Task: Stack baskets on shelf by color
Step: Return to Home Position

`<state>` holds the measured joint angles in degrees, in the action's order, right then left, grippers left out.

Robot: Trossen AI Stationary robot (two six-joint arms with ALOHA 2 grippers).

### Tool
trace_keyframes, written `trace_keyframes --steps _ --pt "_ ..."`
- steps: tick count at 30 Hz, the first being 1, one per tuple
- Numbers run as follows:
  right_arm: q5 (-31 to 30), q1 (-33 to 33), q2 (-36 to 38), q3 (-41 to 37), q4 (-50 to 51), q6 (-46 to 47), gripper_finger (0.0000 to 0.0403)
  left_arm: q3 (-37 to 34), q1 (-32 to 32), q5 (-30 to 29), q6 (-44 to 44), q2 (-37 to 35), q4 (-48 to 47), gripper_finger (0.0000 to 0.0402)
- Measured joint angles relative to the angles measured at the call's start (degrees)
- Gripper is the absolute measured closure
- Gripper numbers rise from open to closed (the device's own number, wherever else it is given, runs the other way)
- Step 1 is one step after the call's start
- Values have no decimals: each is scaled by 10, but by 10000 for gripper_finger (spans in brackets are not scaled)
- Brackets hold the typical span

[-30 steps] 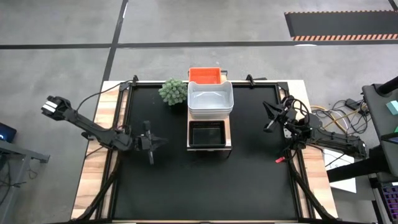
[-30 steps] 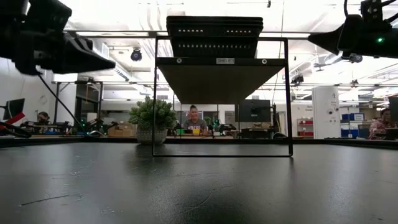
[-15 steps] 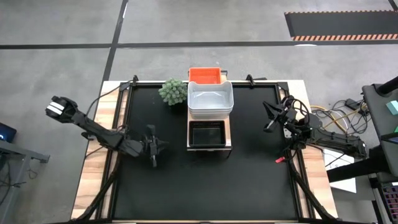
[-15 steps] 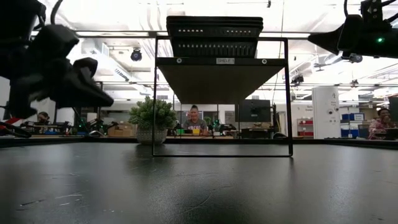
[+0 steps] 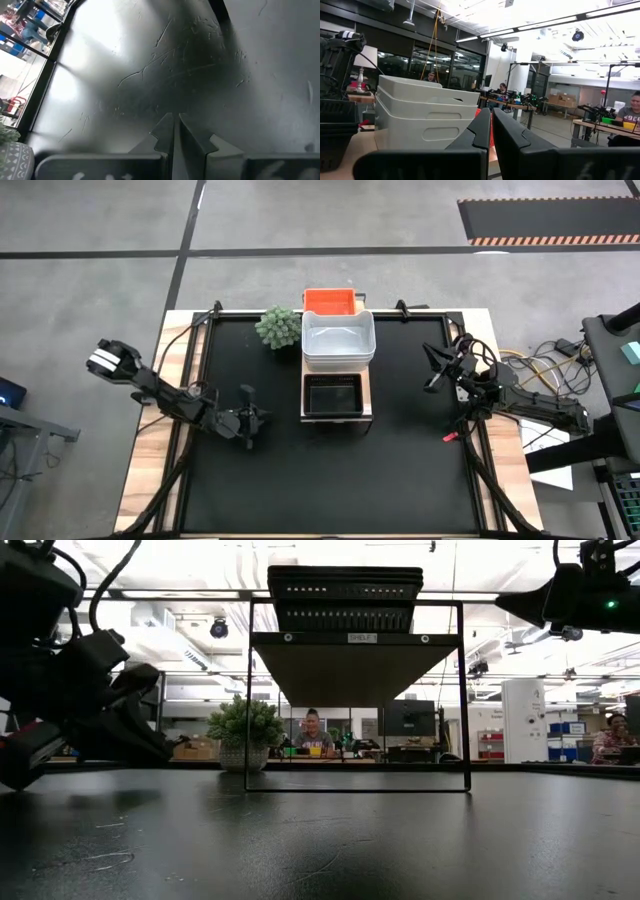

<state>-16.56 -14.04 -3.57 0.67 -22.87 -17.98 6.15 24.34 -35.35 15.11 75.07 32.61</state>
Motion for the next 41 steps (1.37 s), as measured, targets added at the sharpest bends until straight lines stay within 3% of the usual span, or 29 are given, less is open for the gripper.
trace_keyframes --steps 8,20,41 --pt "0 0 0 0 0 0 392 5 0 0 0 35 14 391" --pt "0 0 0 0 0 0 392 6 0 0 6 21 100 391" --pt "0 0 0 0 0 0 392 6 0 0 3 22 104 391"
